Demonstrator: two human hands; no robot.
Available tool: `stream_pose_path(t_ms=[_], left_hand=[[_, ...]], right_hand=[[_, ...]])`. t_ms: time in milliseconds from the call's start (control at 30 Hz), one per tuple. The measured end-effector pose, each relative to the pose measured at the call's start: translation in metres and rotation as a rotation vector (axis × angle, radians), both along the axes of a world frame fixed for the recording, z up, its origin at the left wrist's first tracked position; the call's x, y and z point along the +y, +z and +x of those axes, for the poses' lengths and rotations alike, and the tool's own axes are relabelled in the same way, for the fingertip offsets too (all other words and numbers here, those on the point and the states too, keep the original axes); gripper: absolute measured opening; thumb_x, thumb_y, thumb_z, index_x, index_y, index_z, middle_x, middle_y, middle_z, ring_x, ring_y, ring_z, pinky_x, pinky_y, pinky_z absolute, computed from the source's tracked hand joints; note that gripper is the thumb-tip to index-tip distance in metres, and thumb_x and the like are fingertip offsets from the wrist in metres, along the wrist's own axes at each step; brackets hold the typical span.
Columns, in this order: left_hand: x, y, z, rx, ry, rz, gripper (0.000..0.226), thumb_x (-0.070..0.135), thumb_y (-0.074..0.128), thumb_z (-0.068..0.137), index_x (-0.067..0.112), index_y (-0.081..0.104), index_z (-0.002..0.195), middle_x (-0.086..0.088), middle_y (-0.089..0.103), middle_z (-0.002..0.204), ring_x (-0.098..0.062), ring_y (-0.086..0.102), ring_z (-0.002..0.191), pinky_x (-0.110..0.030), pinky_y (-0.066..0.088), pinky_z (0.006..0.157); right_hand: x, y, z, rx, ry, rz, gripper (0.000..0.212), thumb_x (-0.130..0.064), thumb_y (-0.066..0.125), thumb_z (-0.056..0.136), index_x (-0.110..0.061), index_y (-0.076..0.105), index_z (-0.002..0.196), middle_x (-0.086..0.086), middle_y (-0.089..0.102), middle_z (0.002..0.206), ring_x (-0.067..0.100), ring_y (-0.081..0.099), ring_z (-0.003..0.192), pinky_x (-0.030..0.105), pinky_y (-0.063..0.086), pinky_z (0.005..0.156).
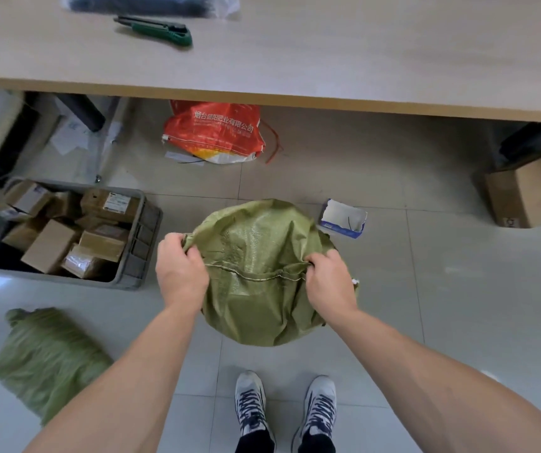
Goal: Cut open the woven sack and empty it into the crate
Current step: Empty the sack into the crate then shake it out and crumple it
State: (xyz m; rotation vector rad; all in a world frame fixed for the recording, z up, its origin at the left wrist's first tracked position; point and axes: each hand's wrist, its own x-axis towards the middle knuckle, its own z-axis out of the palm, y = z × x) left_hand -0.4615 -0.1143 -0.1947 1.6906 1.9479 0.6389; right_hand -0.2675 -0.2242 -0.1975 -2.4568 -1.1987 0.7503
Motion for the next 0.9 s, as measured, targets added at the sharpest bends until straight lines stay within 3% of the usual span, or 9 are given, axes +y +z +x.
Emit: stream_pose_path(t_ms=[300,467,600,700,900], left_hand=[[0.008,0.011,0.001,-0.006,-0.040,-0.051,0.016,0.014,0.052,0.094,0.006,0.057,0.108,-0.012,0.059,0.106,-0.028,0.054,0.097,-0.028,0.033,0.079],[0.019,0.012,-0.002,-0.042,0.002,-0.050,0.016,0.016,0.053,0.094,0.007,0.058,0.107,-0.012,0.061,0.106,-0.030,0.056,0.098,-0.034,0.039,0.082],[0.018,0.008,-0.008,-0.005,0.036,-0.118,0.015,0.016,0.053,0.094,0.007,0.057,0.105,-0.015,0.062,0.107,-0.035,0.057,0.101,-0.036,0.039,0.081],[0.023,0.018,-0.010,-0.103,0.101,-0.014,0.019,0.018,0.054,0.094,0.006,0.056,0.109,-0.015,0.062,0.108,-0.033,0.056,0.101,-0.039,0.042,0.087],[0.028,0.032,-0.017,-0.103,0.145,-0.110,0.018,0.021,0.051,0.096,0.007,0.054,0.107,-0.016,0.061,0.110,-0.036,0.056,0.103,-0.038,0.040,0.085]], right_hand=[[0.007,0.005,0.002,0.045,-0.116,0.087,0.031,-0.009,0.040,0.099,-0.007,0.067,0.113,0.010,0.049,0.106,0.031,0.052,0.102,0.042,0.047,0.089],[0.017,0.009,0.011,0.076,-0.186,0.161,0.032,-0.008,0.040,0.099,-0.005,0.066,0.117,0.006,0.046,0.103,0.031,0.051,0.105,0.035,0.042,0.089],[0.016,0.008,0.018,0.042,-0.213,0.104,0.032,-0.007,0.039,0.099,-0.004,0.064,0.118,0.012,0.050,0.112,0.033,0.049,0.109,0.037,0.041,0.090],[0.020,0.016,0.022,0.033,-0.268,0.233,0.030,-0.007,0.039,0.099,-0.003,0.065,0.114,0.009,0.046,0.103,0.034,0.048,0.107,0.034,0.037,0.090],[0.014,0.028,0.035,-0.003,-0.328,0.132,0.032,-0.006,0.036,0.098,-0.006,0.062,0.116,0.015,0.050,0.110,0.036,0.048,0.108,0.041,0.040,0.090]])
